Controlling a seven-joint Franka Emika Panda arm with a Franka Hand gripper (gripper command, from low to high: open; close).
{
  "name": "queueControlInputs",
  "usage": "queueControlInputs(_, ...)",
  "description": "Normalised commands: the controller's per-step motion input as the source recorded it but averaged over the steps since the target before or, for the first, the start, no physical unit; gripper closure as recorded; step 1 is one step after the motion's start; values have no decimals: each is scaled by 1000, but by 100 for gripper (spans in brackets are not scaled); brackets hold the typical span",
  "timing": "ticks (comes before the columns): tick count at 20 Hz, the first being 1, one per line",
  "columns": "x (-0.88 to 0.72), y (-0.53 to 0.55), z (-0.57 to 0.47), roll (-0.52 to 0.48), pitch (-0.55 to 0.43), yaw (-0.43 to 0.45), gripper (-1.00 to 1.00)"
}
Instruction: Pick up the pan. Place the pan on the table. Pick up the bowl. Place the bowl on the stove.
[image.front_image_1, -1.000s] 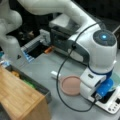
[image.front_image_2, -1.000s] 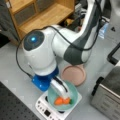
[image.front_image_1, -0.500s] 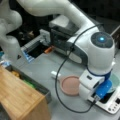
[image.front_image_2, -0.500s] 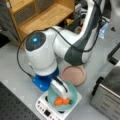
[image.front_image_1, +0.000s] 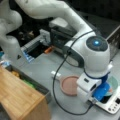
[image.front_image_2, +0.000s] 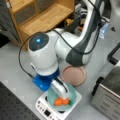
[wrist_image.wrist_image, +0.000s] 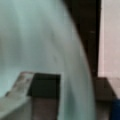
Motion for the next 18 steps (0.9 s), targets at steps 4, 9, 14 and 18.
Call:
queueControlInputs(4,-175,-7,-79,-198,-151,20,-100)
queueControlInputs(9,-207,1,-59,-194,-142,26,-100)
queueControlInputs(14,-232,-4,-46,-193,-130,28,-100)
queueControlInputs(18,-257,-12,1,-195,-116,37,-100)
